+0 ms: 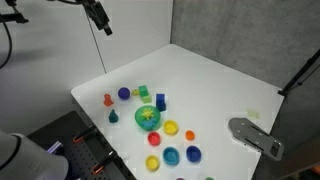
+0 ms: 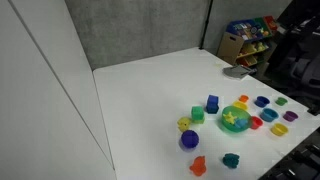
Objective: Put the orange object inside the green bowl
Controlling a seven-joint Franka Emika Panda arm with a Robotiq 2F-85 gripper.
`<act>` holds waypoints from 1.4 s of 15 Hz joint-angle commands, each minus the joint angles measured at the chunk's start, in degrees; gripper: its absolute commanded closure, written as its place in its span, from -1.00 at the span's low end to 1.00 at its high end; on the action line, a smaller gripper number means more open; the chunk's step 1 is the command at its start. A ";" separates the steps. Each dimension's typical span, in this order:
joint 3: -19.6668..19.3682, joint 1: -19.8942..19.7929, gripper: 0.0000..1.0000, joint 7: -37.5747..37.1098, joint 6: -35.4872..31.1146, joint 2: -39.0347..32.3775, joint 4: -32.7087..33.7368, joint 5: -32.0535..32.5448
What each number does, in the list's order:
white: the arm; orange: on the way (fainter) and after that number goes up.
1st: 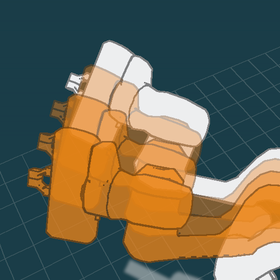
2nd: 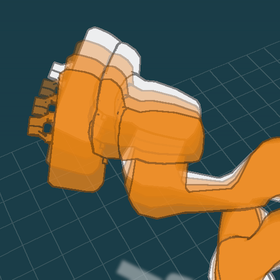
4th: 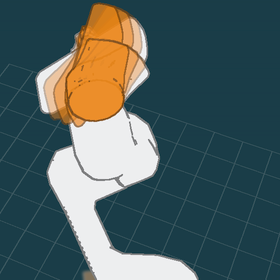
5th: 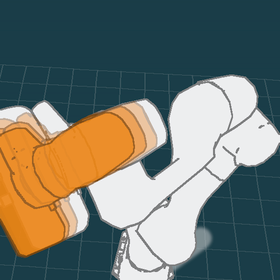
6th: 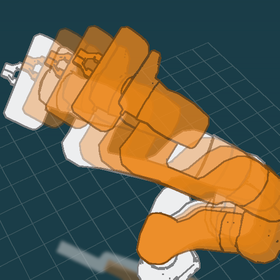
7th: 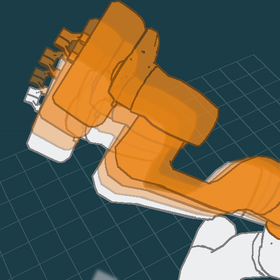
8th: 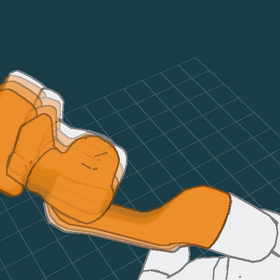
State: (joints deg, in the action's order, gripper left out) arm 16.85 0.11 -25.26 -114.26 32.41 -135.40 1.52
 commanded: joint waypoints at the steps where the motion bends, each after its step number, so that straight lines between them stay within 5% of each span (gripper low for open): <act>1: -0.88 1.08 -1.00 -0.49 0.11 -0.20 0.09 0.61; 14: -5.19 1.84 -1.00 3.47 -2.59 -13.26 3.49 -2.47; 21: -9.77 4.31 -1.00 15.14 -2.83 -24.13 4.99 -12.75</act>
State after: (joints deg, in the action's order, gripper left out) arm 9.09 3.20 -15.03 -117.97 12.94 -133.02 -7.56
